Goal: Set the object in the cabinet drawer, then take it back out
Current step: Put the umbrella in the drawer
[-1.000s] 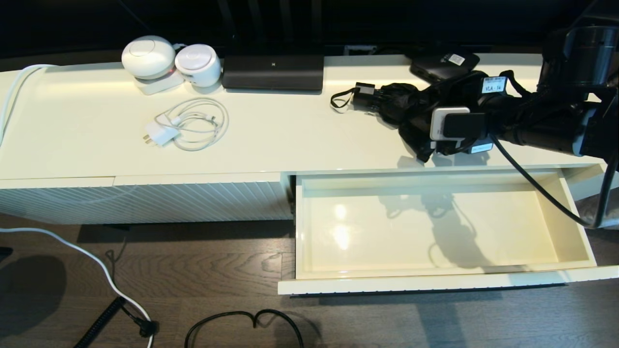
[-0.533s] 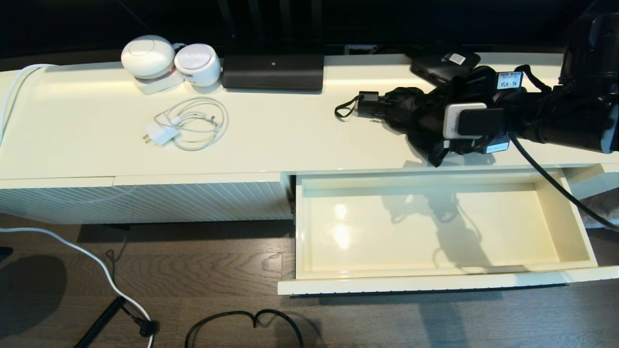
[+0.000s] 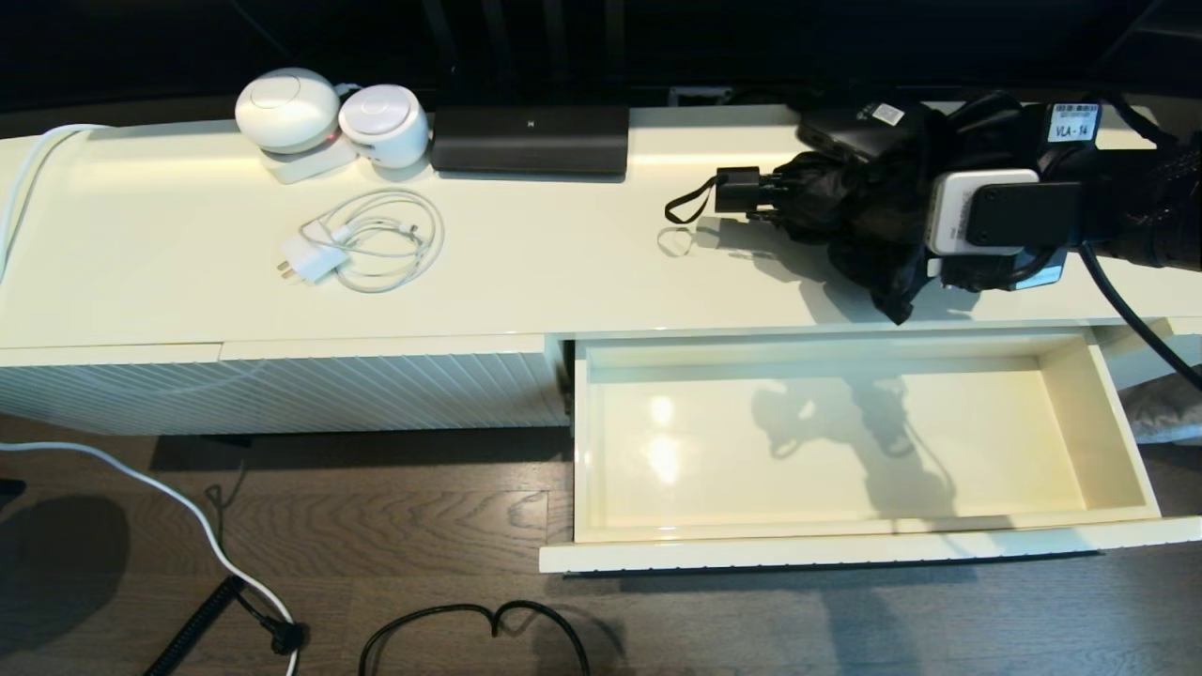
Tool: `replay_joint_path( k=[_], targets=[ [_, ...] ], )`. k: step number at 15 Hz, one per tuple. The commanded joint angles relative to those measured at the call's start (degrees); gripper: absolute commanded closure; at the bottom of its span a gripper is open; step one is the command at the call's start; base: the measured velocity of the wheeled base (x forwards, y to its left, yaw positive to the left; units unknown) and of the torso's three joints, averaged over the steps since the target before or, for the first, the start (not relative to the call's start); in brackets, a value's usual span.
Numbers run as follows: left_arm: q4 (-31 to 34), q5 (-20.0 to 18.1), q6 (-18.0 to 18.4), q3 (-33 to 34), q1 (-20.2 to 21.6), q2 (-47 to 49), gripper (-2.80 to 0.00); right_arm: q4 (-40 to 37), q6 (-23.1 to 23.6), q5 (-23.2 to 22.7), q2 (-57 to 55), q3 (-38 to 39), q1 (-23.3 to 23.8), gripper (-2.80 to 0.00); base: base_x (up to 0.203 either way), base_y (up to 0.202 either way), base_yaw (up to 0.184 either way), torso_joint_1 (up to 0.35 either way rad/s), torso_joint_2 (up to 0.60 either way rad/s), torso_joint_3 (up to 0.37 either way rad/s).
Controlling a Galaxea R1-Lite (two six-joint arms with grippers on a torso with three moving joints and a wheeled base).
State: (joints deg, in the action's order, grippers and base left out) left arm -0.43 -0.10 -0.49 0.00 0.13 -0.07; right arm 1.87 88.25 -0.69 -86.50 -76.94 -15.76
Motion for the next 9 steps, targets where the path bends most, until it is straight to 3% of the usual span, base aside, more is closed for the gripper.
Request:
replay_joint_path(
  k=[1,6,9],
  targets=[
    [-0.01,0.01,-0.04,0.00,-0.04,-0.10,0.00,-1.62,0.28,0.07,5.16,2.47,0.02,0.00,0.000,0.000,0.000,0.000,0.00,0.000],
    [-0.01,0.01,-0.04,0.00,-0.05,-0.10,0.00,-8.01,-0.52,0.25,13.20,8.04,0.32,0.00,0.000,0.000,0.000,0.000,0.00,0.000],
    [-0.01,0.01,-0.04,0.00,-0.05,-0.10,0.00,-17.48,-1.71,0.26,17.68,8.67,0.37,0.00,0.000,0.000,0.000,0.000,0.00,0.000]
  ],
)
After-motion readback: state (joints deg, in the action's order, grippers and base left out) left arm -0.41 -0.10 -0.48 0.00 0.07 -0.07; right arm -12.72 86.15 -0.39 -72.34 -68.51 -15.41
